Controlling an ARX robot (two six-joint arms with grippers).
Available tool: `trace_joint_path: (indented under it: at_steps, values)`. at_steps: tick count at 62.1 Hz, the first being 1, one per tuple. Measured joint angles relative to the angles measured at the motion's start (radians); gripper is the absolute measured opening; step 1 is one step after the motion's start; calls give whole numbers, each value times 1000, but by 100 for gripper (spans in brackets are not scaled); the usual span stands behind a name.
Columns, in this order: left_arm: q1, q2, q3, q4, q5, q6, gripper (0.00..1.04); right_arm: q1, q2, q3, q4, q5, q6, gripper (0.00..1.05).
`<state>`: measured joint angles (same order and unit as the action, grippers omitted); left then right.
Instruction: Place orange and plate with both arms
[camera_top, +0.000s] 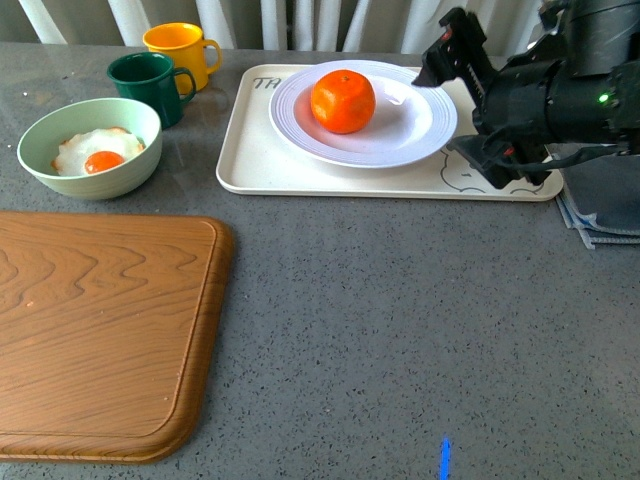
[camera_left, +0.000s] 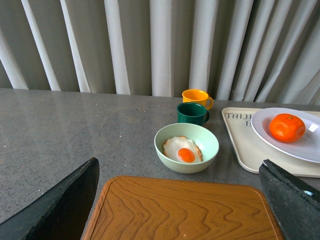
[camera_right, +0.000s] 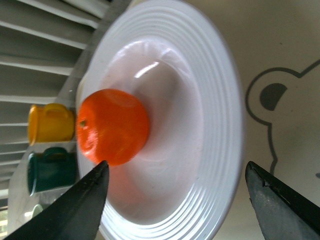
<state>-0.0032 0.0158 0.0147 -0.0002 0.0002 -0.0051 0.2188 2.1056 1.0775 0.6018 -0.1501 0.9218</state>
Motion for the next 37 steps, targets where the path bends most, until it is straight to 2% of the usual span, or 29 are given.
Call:
trace_joint_path:
  at_steps: [3, 10, 11, 16, 19, 23, 26, 37]
  values:
    - [0, 0, 0, 0, 0, 0, 96, -2, -58, -61, 44, -5, -27, 97]
    - [0, 0, 0, 0, 0, 0, 96, -5, -195, -204, 115, -2, -105, 95]
    - [0, 0, 0, 0, 0, 0, 96, -3, -220, -238, 148, 34, -147, 94]
    - [0, 0, 0, 0, 0, 0, 96, 2, -323, -403, 411, 260, -384, 81]
    - [0, 0, 0, 0, 0, 0, 96, -9, -402, -513, 523, 321, -564, 72]
    - [0, 0, 0, 0, 0, 0, 96, -42, -527, -658, 578, 326, -755, 56]
    - [0, 0, 0, 0, 0, 0, 96, -56, -578, -721, 578, 311, -827, 46]
    - [0, 0, 0, 0, 0, 0, 96, -97, -715, -849, 544, 268, -895, 12]
